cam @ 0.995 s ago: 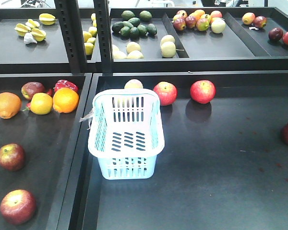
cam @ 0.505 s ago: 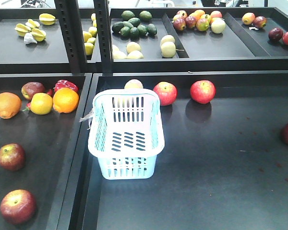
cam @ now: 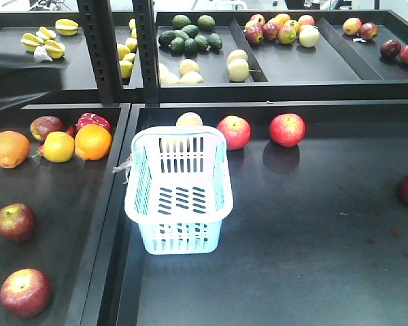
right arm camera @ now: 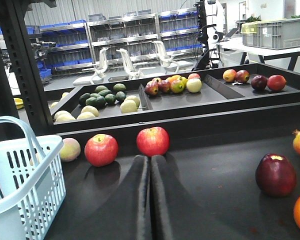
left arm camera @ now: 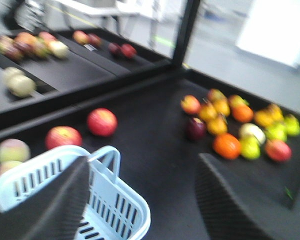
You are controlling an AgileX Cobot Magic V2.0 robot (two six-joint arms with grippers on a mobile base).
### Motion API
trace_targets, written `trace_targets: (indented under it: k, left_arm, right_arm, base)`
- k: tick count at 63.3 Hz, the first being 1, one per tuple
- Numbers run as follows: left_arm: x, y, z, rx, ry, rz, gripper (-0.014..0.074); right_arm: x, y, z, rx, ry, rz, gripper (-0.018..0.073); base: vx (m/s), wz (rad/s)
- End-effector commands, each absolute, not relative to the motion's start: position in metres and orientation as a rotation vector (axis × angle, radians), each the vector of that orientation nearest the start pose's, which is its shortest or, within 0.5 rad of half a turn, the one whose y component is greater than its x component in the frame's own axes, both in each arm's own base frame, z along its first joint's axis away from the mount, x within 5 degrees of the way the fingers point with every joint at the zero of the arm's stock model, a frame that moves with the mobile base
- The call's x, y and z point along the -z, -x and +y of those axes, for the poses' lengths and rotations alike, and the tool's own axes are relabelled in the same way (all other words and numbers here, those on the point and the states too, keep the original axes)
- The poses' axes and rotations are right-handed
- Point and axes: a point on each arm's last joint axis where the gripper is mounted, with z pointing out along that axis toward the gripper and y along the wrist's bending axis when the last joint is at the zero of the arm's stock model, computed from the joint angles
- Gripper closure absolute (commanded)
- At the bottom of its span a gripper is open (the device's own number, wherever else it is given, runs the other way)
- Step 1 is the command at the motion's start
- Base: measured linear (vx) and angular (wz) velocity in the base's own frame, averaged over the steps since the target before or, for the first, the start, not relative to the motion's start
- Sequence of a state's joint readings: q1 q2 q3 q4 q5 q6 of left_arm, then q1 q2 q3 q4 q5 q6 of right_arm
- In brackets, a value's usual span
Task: Pick three apples into basket with both arms
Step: 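Reach the left gripper over the basket handle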
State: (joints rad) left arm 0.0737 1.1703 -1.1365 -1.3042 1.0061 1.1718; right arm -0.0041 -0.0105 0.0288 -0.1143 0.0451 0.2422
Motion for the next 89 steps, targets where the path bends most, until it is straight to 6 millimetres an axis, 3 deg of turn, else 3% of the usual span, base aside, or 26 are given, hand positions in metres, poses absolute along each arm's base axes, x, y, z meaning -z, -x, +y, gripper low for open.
trace_targets:
  k: [1,9,21,35,47,89]
  left_arm:
    - [-0.433,-0.26,-0.061,0.885,-0.667,1.658,0.0083]
    - [-0.437,-0.309,-0.061,0.92,-0.735,1.646,0.0082]
    - [-0.431,-0.373,-0.083,0.967,-0.937,1.63,0.0082]
    - [-0.397,-0.428,-0.122,0.943,-1.076,1.657,0.0083]
    - [-0.364,-0.447,-0.142,0.939,-1.139,1.711,0.0083]
    - [-0.302,-0.473,-0.146,0.882,-1.187,1.858,0.0083]
  right_arm:
    - [-0.203,-0.056,0.0,-0.086,-0.087,1.474,0.0561]
    - [-0.203,-0.056,0.0,-0.086,-0.087,1.474,0.0561]
    - [-0.203,-0.056,0.0,-0.086,-0.087,1.475,0.0561]
    - [-0.203,-0.056,0.0,-0.086,-0.087,1.475,0.0561]
    - [-0.203,-0.056,0.0,-0.086,-0.087,1.475,0.0561]
    - [-0.203,-0.056,0.0,-0.086,-0.087,1.473,0.0561]
  base:
    - [0.0,0.0]
    - [0.0,0.0]
    - [0.0,0.0]
    - [0.0,0.0]
    - [0.0,0.0]
    - [0.0,0.0]
